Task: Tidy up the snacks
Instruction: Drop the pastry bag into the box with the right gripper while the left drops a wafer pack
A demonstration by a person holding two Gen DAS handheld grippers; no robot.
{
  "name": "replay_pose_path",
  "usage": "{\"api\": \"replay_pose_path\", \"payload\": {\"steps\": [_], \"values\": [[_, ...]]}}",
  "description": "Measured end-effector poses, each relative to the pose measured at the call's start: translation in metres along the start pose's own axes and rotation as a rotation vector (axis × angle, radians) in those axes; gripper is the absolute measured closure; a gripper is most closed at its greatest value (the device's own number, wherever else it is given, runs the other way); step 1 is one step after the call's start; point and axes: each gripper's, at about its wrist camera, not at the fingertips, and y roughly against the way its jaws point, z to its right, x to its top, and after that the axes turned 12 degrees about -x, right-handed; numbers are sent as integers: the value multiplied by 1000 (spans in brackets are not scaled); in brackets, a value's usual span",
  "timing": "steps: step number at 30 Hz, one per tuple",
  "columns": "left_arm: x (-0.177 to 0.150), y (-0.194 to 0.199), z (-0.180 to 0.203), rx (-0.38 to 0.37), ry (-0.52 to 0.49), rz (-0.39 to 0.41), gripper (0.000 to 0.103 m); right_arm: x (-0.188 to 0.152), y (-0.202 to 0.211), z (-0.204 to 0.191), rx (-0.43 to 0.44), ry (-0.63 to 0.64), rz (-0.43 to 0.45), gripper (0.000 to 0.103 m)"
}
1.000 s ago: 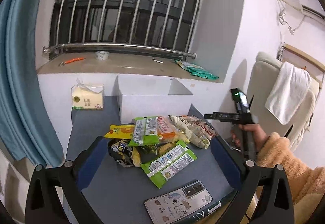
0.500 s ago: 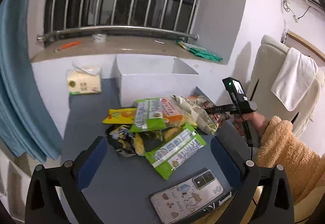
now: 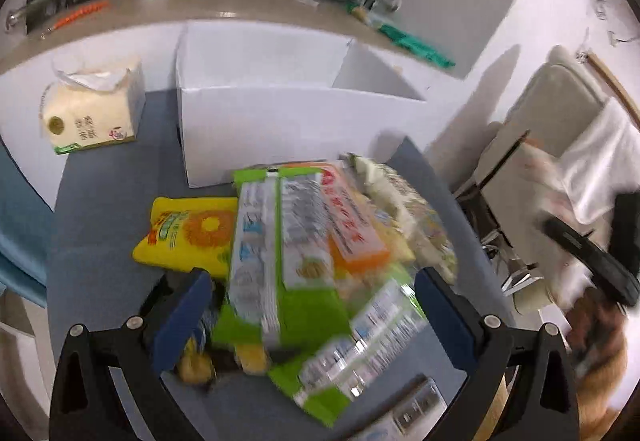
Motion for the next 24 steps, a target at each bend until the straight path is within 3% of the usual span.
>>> {"api": "replay_pose_path", "payload": {"steps": [9,10,12,16,20,24], "values": [[21,-57,-27,75,60,-128,0,-29,48,3,73,-31,77,64],[20,-57,-28,68,65,-125,5,-30,50,2,78,-31,79,64],[19,-50,-29,49,71,-86,35,-31,51,0,88,-18,81,64],[18,-38,-24,37,40,-84,44,-29,47,-9,93,8,83,64],[11,-12,-14,13,-7,7,44,-26,41,-18,103,26,85,64],[18,31,-1,-11,-35,178,44,-18,28,-29,109,40,75,64]]}}
